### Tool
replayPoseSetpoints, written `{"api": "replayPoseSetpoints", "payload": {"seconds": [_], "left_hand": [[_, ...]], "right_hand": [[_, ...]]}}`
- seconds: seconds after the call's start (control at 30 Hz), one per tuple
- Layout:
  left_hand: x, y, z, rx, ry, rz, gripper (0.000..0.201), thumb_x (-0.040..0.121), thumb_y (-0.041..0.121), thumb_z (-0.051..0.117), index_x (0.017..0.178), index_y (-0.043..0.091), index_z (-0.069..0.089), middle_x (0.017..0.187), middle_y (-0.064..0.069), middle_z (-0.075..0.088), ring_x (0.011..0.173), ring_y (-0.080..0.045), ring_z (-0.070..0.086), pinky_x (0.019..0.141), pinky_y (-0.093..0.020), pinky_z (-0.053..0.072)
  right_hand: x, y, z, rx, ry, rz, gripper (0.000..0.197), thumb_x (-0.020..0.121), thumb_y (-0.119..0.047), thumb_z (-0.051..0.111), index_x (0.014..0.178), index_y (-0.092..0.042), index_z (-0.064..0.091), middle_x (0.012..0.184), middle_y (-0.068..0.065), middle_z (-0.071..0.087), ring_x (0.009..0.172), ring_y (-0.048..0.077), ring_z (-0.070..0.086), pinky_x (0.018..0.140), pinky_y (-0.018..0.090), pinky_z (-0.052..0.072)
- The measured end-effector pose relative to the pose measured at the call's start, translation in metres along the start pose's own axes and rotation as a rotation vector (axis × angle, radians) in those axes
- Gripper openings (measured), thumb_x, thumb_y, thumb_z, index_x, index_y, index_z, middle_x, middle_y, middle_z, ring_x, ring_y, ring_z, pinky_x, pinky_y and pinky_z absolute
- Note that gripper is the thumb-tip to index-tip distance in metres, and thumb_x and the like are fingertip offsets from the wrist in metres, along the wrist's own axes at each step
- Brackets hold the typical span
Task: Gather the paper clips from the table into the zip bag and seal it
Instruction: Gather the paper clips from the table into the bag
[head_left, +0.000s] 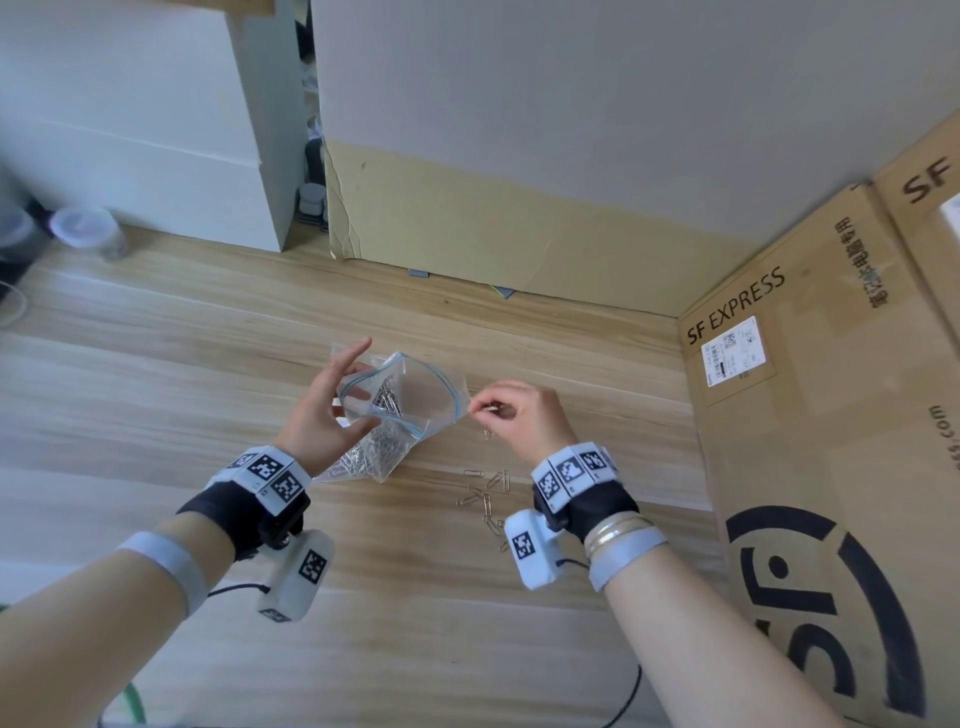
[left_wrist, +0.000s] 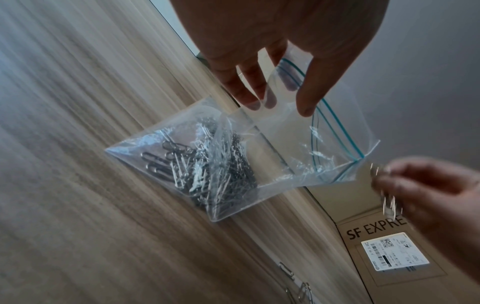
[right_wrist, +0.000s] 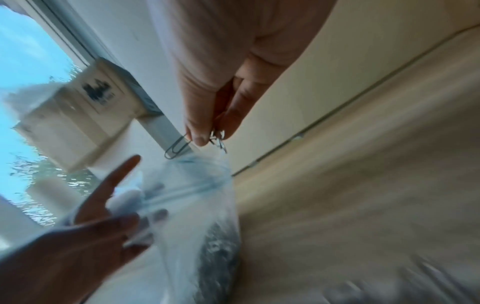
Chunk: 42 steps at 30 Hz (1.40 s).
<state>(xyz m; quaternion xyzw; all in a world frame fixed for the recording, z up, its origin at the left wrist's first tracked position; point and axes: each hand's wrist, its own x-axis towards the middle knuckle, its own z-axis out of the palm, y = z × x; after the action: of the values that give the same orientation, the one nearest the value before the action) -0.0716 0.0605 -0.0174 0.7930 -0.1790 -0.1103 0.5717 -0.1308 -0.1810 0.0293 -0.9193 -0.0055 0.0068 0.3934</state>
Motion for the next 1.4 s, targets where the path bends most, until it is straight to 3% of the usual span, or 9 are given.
{"api": "replayPoseSetpoints", "payload": {"seconds": [0.2,0.4,0.53,0.6,0.8,0.9,1.0,1.17,1.4], "left_hand": [[0.001,0.0,0.0,0.009,-0.008,0.011,0.096,0.072,0.001,0.071,0.123,0.065,0.021,0.113,0.016,0.047,0.091,0.003,0.056,0.074,-0.013,0.046],[0.001,0.0,0.002,0.015,0.003,0.003,0.09,0.071,0.0,0.071,0.129,0.05,0.022,0.117,0.001,0.048,0.091,-0.005,0.057,0.075,-0.016,0.046],[0.0,-0.002,0.002,0.011,0.006,0.01,0.093,0.072,0.001,0.07,0.128,0.056,0.021,0.116,0.003,0.048,0.09,0.003,0.056,0.076,-0.019,0.047],[0.0,-0.003,0.002,0.017,0.008,0.018,0.096,0.072,0.001,0.071,0.124,0.064,0.02,0.116,0.004,0.048,0.091,0.005,0.056,0.076,-0.02,0.048],[0.0,-0.003,0.005,0.006,0.02,0.007,0.091,0.072,0.001,0.071,0.127,0.054,0.022,0.12,0.001,0.05,0.092,-0.004,0.058,0.078,-0.023,0.048],[0.0,-0.006,0.006,-0.004,0.013,0.009,0.093,0.072,0.002,0.071,0.127,0.058,0.022,0.119,0.002,0.049,0.092,0.003,0.057,0.077,-0.018,0.046],[0.0,-0.008,0.005,-0.003,0.017,0.011,0.094,0.072,0.002,0.071,0.126,0.062,0.022,0.118,0.003,0.049,0.091,0.004,0.057,0.076,-0.016,0.045],[0.0,-0.007,0.004,0.01,0.019,0.02,0.095,0.072,0.002,0.072,0.125,0.062,0.022,0.119,0.0,0.049,0.091,0.001,0.057,0.078,-0.022,0.049],[-0.001,-0.008,0.004,-0.001,0.019,0.024,0.095,0.072,0.001,0.071,0.126,0.062,0.022,0.12,-0.001,0.049,0.092,0.001,0.057,0.078,-0.021,0.049]], "right_hand": [[0.042,-0.035,0.027,-0.116,-0.064,-0.223,0.007,0.076,-0.003,0.068,0.076,-0.009,0.071,0.081,0.007,0.068,0.064,0.016,0.059,0.065,0.025,0.051],[0.041,-0.031,0.033,-0.039,-0.196,-0.116,0.016,0.072,-0.01,0.074,0.088,-0.012,0.072,0.095,0.007,0.071,0.084,0.02,0.065,0.084,0.032,0.053],[0.028,-0.019,0.013,-0.001,-0.034,-0.007,0.01,0.078,-0.012,0.069,0.088,-0.012,0.071,0.089,0.002,0.071,0.077,0.01,0.063,0.077,0.017,0.05],[0.017,-0.004,0.004,-0.023,0.037,0.056,0.008,0.08,-0.012,0.066,0.087,-0.012,0.07,0.085,-0.001,0.068,0.07,0.003,0.058,0.074,0.018,0.049],[-0.027,0.04,0.018,-0.283,-0.347,0.297,0.034,0.077,-0.021,0.07,0.11,-0.016,0.063,0.108,0.005,0.064,0.095,0.014,0.058,0.092,0.026,0.046],[-0.043,0.053,0.028,-0.324,-0.439,0.317,0.051,0.068,-0.023,0.078,0.116,-0.022,0.06,0.116,0.002,0.057,0.108,0.017,0.051,0.098,0.029,0.04],[-0.051,0.06,0.031,-0.346,-0.424,0.288,0.043,0.072,-0.015,0.074,0.113,-0.019,0.061,0.115,0.003,0.057,0.11,0.018,0.05,0.096,0.025,0.035],[-0.054,0.062,0.034,-0.315,-0.337,0.285,0.028,0.074,-0.006,0.069,0.102,-0.011,0.066,0.108,0.008,0.063,0.101,0.022,0.058,0.093,0.03,0.044],[-0.056,0.06,0.042,-0.262,-0.296,0.328,0.039,0.073,-0.021,0.074,0.109,-0.011,0.064,0.108,0.009,0.062,0.082,0.019,0.061,0.087,0.035,0.049]]}}
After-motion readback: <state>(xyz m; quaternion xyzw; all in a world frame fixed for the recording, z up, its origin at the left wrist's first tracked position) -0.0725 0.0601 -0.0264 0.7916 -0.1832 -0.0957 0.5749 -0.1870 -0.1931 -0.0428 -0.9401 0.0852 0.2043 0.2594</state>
